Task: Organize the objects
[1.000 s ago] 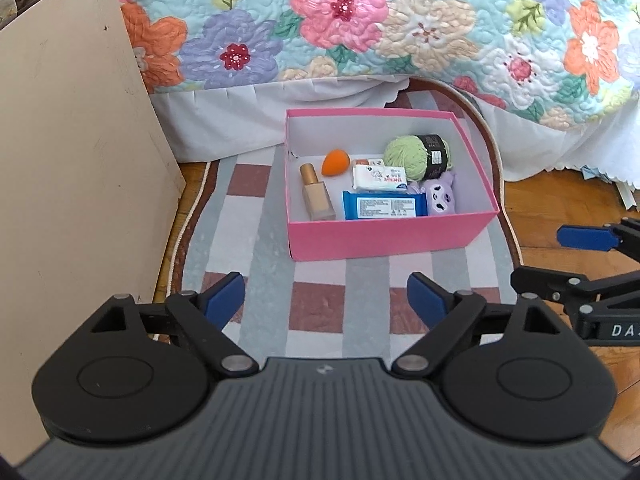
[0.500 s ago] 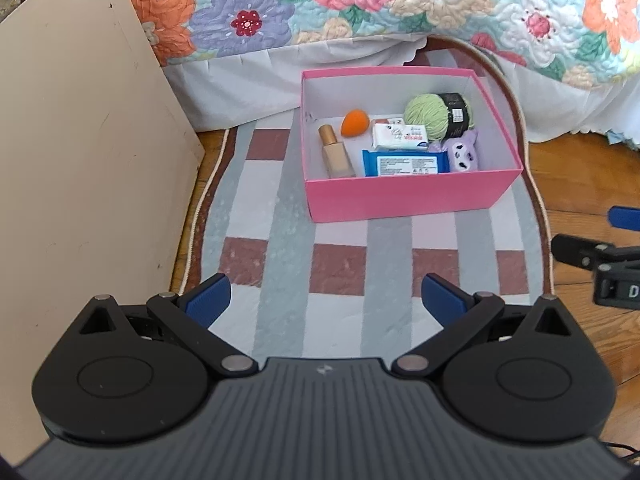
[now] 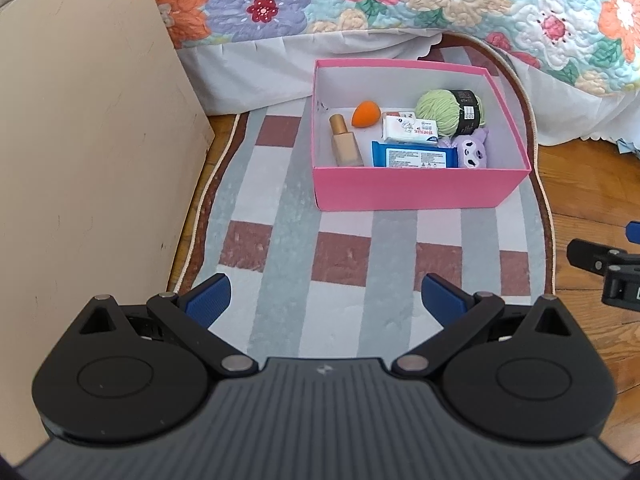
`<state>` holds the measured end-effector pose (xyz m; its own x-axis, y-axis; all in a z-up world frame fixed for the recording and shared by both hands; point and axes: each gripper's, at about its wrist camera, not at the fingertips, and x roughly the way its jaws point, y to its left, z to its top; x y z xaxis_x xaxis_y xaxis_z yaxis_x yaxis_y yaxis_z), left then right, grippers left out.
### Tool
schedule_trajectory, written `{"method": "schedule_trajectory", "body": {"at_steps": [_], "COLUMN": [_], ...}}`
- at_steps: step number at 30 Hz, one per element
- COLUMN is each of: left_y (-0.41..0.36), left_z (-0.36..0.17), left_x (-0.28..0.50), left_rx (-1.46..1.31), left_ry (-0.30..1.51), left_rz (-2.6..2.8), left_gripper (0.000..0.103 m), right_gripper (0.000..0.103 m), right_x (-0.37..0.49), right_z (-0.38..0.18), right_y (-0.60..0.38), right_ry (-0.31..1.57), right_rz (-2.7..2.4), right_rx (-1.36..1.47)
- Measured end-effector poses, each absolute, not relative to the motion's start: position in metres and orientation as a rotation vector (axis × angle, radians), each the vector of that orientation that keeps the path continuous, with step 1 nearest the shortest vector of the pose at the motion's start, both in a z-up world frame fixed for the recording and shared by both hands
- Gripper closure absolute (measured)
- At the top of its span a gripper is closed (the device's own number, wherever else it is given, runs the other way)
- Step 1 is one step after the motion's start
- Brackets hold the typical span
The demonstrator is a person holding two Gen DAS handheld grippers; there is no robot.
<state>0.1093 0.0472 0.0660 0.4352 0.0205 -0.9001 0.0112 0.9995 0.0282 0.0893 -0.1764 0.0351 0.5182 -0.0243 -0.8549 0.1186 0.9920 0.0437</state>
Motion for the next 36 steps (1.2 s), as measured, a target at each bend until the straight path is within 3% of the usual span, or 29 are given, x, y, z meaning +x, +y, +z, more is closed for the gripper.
{"method": "schedule_trajectory", "body": {"at_steps": [36], "left_y": [0.0528], "left_z": [0.0594], "left_x": [0.1088], "left_rx": [0.044], "left_ry": [1.148], "left_rz": [0.029], "left_gripper": [0.0], "right_gripper": [0.01], "right_x": [0.0899], "right_z": [0.0357], "right_y": [-0.18], "right_ry": [1.051], "right_rz": [-0.11], "right_rx": [0.059]}}
